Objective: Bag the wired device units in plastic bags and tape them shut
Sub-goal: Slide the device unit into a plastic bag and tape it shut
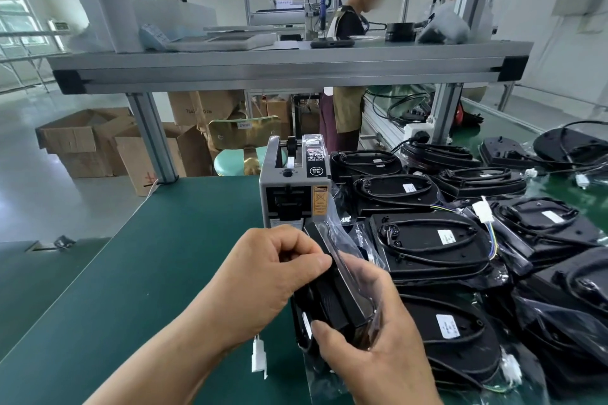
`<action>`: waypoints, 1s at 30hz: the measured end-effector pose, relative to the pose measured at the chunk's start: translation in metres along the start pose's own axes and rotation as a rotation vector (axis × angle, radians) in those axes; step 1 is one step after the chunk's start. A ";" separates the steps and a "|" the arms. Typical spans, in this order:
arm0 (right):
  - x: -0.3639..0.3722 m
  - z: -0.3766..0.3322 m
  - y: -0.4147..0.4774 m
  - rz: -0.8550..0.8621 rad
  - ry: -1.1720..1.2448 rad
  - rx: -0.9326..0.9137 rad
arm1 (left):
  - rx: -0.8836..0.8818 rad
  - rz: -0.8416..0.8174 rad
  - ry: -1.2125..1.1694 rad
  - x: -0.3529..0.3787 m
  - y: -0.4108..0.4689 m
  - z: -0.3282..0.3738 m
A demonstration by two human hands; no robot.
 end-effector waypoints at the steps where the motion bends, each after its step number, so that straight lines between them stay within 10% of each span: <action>1: 0.000 0.000 0.000 0.000 -0.002 -0.002 | -0.002 0.001 0.007 0.000 0.001 0.000; 30: 0.002 0.000 -0.001 -0.006 -0.020 -0.029 | 0.024 0.110 0.186 -0.003 0.000 -0.002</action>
Point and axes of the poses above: each hand's wrist, its own y-axis towards the middle knuckle, its own x-axis out of the palm, z = x × y, the point moved 8 cm from there along y, towards the middle knuckle, and after that the axes turned 3 degrees about x, right-handed, at the moved point
